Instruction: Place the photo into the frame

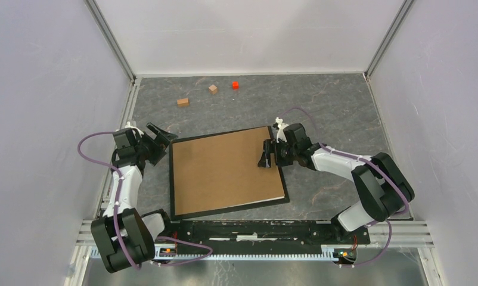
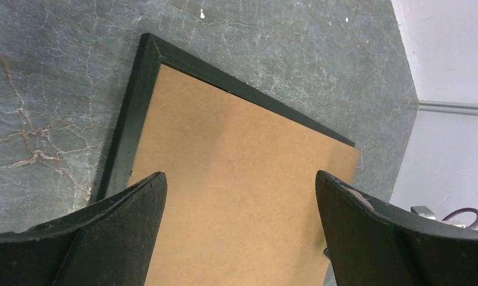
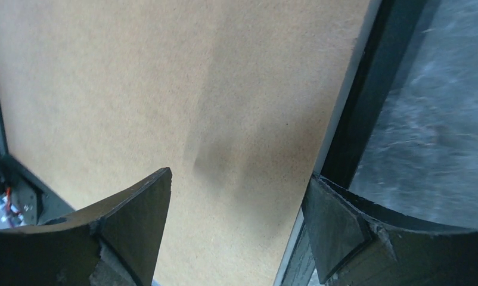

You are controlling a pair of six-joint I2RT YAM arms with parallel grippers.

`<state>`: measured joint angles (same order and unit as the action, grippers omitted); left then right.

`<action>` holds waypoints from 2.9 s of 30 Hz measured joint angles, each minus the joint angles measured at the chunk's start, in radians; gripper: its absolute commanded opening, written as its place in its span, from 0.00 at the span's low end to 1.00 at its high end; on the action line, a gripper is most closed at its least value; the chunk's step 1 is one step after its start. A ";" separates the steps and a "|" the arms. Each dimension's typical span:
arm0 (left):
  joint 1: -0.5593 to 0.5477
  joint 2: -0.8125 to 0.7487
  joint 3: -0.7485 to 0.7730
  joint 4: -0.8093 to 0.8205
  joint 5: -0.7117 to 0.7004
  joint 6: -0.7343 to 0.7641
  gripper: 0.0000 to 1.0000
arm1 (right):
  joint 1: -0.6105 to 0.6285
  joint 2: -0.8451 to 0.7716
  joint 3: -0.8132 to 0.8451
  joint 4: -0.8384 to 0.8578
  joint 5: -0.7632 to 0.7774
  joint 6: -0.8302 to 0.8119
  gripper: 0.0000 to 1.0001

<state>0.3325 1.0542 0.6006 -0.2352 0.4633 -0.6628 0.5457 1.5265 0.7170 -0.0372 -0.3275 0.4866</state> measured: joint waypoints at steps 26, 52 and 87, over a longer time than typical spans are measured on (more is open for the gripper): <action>-0.157 0.024 -0.104 0.015 -0.245 -0.117 1.00 | -0.109 0.030 0.183 -0.215 0.008 -0.253 0.92; -0.204 0.117 -0.111 0.089 -0.217 -0.134 1.00 | -0.069 0.338 0.391 0.119 0.042 -0.199 0.91; -0.224 0.088 -0.132 0.077 -0.212 -0.189 1.00 | -0.006 0.257 0.532 -0.176 0.031 -0.221 0.92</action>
<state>0.1089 1.1423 0.4690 -0.1585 0.2512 -0.8516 0.5400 1.7832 1.2491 -0.2134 -0.2962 0.2657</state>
